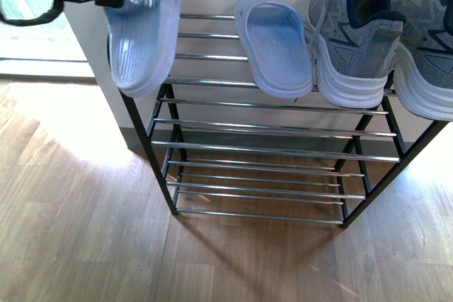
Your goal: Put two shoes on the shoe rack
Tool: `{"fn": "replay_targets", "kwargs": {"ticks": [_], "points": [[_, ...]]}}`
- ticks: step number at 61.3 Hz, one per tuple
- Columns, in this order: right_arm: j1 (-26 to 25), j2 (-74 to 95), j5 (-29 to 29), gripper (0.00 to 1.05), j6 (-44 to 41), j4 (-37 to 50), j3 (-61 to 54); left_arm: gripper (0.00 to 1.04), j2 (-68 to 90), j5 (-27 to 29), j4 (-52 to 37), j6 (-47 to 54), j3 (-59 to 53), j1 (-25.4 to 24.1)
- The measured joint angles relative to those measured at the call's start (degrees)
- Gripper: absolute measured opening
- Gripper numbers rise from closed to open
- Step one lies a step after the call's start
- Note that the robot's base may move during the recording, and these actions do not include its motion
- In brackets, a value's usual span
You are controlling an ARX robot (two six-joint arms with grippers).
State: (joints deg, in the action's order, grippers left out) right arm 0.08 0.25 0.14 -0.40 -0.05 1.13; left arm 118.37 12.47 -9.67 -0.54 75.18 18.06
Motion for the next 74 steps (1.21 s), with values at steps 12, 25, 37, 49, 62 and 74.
{"fn": "replay_targets", "kwargs": {"ticks": [12,25,37,49,62,74], "points": [[0.0,0.0,0.0,0.96,0.0,0.0,0.0,0.02,13.6,2.8,7.9,2.2,16.0,0.6],[0.0,0.0,0.0,0.96,0.0,0.0,0.0,0.18,20.4,3.8,11.5,2.4,25.8,0.7],[0.0,0.0,0.0,0.96,0.0,0.0,0.0,0.46,19.3,0.3,10.5,1.3,24.8,1.2],[0.0,0.0,0.0,0.96,0.0,0.0,0.0,0.83,7.4,-2.9,7.7,-1.5,12.7,1.8],[0.0,0.0,0.0,0.96,0.0,0.0,0.0,0.87,-9.9,2.5,-7.6,-1.9,-4.8,1.7],[0.0,0.0,0.0,0.96,0.0,0.0,0.0,0.55,-18.3,2.8,-42.1,-0.5,-27.4,-2.1]]}}
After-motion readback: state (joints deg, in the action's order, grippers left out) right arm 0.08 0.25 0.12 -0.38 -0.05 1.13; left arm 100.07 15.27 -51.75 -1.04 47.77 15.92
